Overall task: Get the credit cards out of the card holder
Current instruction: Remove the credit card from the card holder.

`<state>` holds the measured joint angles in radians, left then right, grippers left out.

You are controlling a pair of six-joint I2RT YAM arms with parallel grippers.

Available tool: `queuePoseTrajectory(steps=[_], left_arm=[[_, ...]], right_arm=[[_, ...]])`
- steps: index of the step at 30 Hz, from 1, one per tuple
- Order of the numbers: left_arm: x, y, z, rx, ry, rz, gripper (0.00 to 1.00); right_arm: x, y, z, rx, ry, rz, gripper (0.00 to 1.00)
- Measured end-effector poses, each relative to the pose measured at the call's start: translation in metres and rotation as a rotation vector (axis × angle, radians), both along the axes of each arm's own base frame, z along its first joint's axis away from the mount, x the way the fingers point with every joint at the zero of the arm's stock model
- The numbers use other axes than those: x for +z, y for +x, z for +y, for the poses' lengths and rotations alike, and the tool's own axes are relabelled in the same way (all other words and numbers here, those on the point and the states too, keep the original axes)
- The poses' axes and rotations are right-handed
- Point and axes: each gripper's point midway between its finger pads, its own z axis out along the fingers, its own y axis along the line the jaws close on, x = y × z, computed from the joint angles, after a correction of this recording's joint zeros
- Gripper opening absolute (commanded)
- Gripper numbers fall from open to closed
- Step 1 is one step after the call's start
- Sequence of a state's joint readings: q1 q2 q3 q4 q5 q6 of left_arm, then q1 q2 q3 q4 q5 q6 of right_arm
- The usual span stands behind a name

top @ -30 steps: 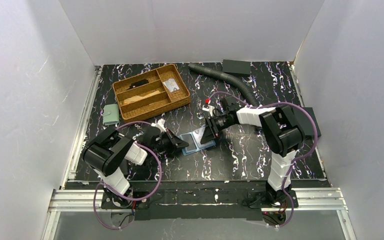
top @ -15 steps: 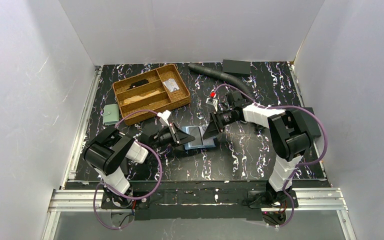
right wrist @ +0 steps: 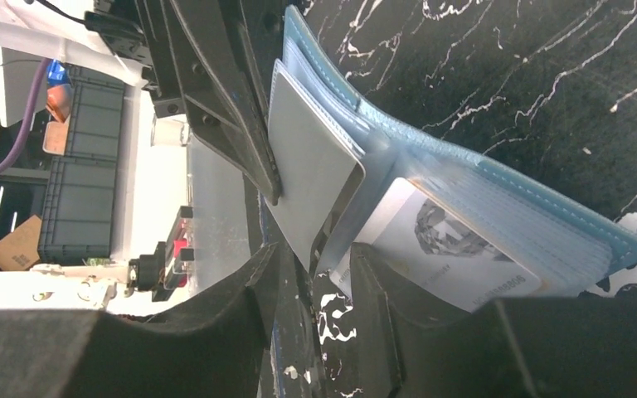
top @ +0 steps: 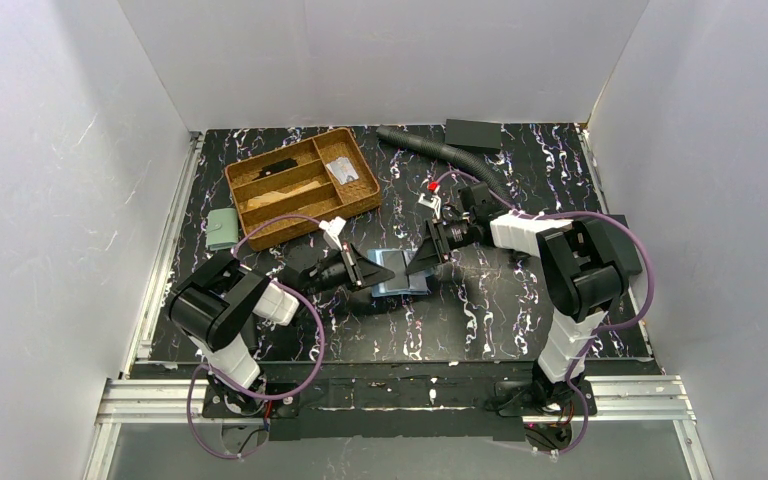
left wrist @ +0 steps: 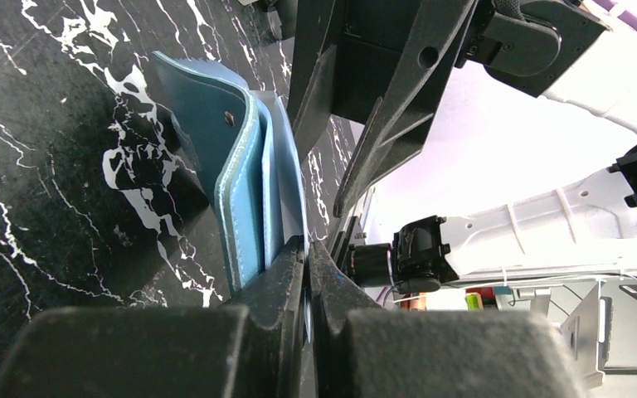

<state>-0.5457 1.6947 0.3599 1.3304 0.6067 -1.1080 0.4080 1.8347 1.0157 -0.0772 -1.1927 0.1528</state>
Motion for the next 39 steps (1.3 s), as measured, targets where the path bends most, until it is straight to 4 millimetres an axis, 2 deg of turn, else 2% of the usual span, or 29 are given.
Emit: queuePoseTrajectory(steps=[7,23,28,31,34,36,39], left_arm=[[0.004,-0.001,-0.004,-0.015,-0.008,-0.010,0.00],[0.009,-0.001,-0.007,-0.019,-0.023,-0.017,0.00],[0.008,0.001,-0.006,-0.005,-0.025,-0.006,0.00],[0.008,0.002,-0.005,0.001,-0.029,-0.004,0.00],[0.008,0.003,-0.004,0.005,-0.029,-0.002,0.00],[0.007,0.004,-0.004,0.009,-0.028,-0.001,0.00],[0.005,0.005,-0.003,0.016,-0.027,0.005,0.15]], right_arm=[[0.009,0.003,0.003,0.003,0.037,0.004,0.40],[0.012,0.005,0.001,-0.010,0.060,0.024,0.29],[0.011,0.004,0.000,-0.012,0.061,0.038,0.21],[0.010,0.004,0.000,-0.014,0.062,0.039,0.15],[0.010,0.004,-0.001,-0.017,0.062,0.043,0.03],[0.011,0.004,-0.001,-0.017,0.065,0.044,0.01],[0.012,0.004,-0.001,-0.014,0.068,0.046,0.01]])
